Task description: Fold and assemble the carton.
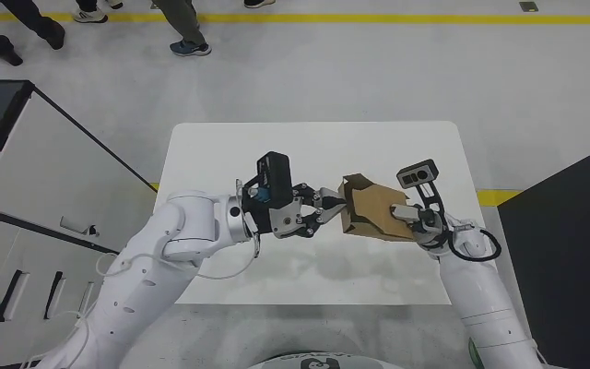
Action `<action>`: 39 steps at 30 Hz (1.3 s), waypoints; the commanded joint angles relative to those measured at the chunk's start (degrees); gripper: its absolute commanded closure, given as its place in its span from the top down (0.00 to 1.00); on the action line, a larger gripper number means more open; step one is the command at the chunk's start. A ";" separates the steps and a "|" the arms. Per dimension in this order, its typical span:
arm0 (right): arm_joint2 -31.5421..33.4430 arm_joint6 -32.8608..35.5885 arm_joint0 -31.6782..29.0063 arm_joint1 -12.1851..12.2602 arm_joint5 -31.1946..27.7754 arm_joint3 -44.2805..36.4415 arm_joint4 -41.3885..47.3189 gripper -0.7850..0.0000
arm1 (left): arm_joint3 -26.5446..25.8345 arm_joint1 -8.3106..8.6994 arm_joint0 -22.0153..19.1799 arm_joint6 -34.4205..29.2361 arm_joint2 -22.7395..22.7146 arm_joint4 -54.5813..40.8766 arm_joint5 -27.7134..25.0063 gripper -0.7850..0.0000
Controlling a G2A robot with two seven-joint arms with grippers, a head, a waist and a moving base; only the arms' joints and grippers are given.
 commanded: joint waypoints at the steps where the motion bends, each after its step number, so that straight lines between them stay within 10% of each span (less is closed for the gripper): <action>1: 0.03 0.06 -0.02 0.00 -0.06 0.03 -0.07 0.00 | 0.00 0.02 0.07 0.02 -0.11 -0.08 -0.07 0.00; 39: -0.17 -5.69 -0.70 -0.34 -1.38 -0.85 -0.94 0.00 | -0.19 -0.02 0.02 -0.18 0.05 -0.19 -0.69 0.00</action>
